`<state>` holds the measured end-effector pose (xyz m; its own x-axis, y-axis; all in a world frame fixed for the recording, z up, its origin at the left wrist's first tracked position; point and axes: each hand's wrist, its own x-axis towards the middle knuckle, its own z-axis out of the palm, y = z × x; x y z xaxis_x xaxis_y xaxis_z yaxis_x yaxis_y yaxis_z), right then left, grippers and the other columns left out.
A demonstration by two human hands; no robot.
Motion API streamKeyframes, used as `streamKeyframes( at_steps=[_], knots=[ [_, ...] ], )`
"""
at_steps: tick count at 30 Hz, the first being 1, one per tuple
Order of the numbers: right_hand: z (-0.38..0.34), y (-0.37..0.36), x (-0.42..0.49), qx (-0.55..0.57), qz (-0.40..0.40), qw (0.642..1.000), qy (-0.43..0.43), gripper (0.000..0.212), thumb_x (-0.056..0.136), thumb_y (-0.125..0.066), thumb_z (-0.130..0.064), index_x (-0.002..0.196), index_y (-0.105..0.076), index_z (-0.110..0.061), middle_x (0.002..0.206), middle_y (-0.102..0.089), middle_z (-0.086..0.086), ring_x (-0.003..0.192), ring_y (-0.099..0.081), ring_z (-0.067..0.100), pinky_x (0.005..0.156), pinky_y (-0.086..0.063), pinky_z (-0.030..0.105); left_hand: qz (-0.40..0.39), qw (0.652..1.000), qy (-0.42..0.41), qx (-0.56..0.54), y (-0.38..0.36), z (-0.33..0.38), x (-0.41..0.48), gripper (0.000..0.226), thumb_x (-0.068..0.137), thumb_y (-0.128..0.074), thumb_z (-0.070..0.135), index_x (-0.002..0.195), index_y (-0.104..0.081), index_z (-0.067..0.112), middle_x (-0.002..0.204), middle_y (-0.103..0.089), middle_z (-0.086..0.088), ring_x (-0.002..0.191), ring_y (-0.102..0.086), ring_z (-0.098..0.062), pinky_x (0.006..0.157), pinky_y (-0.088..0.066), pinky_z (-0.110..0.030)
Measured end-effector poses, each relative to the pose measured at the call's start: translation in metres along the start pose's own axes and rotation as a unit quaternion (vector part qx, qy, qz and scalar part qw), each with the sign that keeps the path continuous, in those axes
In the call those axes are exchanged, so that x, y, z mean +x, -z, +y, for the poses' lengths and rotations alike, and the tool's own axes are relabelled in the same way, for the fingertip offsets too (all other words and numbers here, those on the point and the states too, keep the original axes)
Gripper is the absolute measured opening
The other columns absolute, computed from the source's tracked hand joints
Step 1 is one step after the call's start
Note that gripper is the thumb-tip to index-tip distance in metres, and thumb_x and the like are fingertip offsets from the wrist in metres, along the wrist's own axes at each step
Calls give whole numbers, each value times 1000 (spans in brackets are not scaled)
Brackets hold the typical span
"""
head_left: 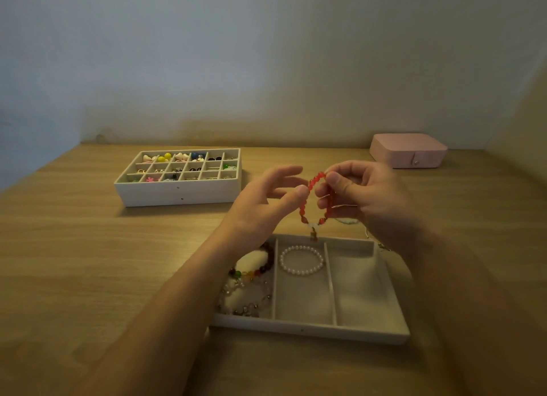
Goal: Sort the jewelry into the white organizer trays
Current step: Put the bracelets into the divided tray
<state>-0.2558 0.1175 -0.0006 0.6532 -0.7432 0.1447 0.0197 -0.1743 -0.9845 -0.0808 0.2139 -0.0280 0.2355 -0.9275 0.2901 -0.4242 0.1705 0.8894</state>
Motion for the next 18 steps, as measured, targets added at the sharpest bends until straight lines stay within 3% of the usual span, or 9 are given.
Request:
streamKeyframes(
  at_steps=[5, 11, 18],
  knots=[
    [11, 3, -12, 124, 7, 992, -31, 32, 89, -63, -20, 114, -64, 0, 85, -74, 10, 73, -71, 19, 61, -60, 30, -47, 998, 5, -50, -4, 5, -4, 23, 90, -69, 27, 112, -69, 20, 96, -76, -1, 84, -71, -17, 71, -55, -32],
    [14, 8, -13, 149, -1, 986, -68, 27, 83, -68, -18, 107, -65, -6, 86, -73, 11, 68, -68, 16, 56, -57, 27, -49, 994, 24, -94, 2, 8, -6, 14, 91, -68, 11, 105, -70, 13, 88, -74, -3, 80, -72, -23, 70, -60, -30],
    [14, 8, -16, 92, -44, 992, -75, 23, 85, -68, 3, 107, -66, -2, 85, -74, 9, 73, -70, 20, 64, -61, 31, -75, 985, 56, -146, 9, 10, -8, 17, 90, -68, 7, 107, -68, 9, 90, -74, -6, 82, -73, -27, 67, -59, -27]
  ],
)
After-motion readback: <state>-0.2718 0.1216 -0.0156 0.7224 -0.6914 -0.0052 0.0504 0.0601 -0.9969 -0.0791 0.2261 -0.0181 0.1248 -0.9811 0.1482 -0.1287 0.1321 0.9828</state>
